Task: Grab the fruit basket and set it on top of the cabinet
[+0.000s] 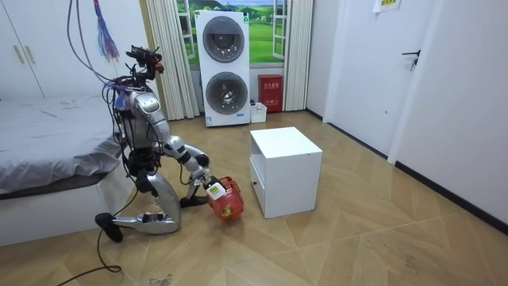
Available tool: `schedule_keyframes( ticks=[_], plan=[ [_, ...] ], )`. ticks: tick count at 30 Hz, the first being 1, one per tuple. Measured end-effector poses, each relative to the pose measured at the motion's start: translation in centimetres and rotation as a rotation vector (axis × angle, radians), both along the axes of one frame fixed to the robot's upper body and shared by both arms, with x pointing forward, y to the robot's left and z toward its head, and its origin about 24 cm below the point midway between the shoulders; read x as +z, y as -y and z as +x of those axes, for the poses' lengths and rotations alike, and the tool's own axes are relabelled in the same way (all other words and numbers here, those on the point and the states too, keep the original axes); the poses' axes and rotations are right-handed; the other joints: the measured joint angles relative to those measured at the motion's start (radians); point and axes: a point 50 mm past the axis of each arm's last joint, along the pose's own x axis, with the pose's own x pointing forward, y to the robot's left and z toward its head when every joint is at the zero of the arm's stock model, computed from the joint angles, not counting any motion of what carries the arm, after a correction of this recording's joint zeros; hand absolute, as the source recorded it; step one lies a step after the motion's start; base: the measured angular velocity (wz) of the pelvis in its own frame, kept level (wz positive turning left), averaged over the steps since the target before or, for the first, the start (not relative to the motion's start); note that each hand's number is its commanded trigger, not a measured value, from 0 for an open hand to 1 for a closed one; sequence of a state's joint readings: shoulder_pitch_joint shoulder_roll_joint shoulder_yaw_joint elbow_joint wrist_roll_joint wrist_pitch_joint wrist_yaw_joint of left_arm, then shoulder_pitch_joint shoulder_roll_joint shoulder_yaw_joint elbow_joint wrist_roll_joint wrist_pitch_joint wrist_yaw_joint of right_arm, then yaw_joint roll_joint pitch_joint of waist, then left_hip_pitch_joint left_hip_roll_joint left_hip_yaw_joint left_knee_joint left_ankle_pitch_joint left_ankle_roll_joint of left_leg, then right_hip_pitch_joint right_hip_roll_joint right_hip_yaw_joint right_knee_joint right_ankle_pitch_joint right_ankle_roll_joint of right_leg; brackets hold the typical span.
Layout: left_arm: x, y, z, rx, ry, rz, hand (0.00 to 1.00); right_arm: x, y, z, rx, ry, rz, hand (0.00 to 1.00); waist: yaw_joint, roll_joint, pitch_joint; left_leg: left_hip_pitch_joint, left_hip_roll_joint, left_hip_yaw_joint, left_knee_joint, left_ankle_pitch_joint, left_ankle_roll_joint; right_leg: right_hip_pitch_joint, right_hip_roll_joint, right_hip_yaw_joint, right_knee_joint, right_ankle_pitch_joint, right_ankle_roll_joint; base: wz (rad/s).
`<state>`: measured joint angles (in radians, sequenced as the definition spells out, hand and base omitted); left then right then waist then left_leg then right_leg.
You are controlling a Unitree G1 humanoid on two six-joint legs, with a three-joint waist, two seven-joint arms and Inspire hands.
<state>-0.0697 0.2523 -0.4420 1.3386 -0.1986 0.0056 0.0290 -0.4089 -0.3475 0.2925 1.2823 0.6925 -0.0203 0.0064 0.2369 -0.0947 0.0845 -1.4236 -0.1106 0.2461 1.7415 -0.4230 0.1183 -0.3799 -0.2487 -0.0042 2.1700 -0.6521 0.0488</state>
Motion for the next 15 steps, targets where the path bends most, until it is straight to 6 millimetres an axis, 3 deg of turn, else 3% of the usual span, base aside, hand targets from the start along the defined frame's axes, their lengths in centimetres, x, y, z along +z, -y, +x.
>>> schedule_keyframes(
  ticks=[6, 8, 15],
  plan=[
    [0.2, -0.4, 0.5, 0.045, 0.013, 0.007, 0.0, 1.0, -1.3, 1.6, 0.08, 0.07, -0.003, 1.0, -0.023, -0.015, -0.0012, 0.018, 0.011, -0.022, 0.019, -0.009, -0.009, 0.032, 0.029, -0.001, 0.002, 0.0, -0.008, -0.06],
    [0.3, -0.6, 0.8, 0.08, 0.03, 0.003, 0.0, 1.6, -1.8, 2.4, 0.105, 0.103, 0.004, 1.0, -0.037, -0.022, -0.0056, 0.019, 0.012, -0.027, 0.024, -0.012, -0.007, 0.037, 0.034, -0.003, 0.001, 0.0, -0.008, -0.02],
    [1.1, -1.3, 3.0, 0.091, 0.104, 0.022, 0.0, 4.0, -4.3, 4.7, 0.244, 0.239, -0.012, 1.0, -0.071, -0.033, -0.0139, 0.036, 0.018, -0.03, 0.038, -0.035, 0.016, 0.073, 0.056, 0.008, -0.039, -0.014, -0.009, -0.03]
  ],
)
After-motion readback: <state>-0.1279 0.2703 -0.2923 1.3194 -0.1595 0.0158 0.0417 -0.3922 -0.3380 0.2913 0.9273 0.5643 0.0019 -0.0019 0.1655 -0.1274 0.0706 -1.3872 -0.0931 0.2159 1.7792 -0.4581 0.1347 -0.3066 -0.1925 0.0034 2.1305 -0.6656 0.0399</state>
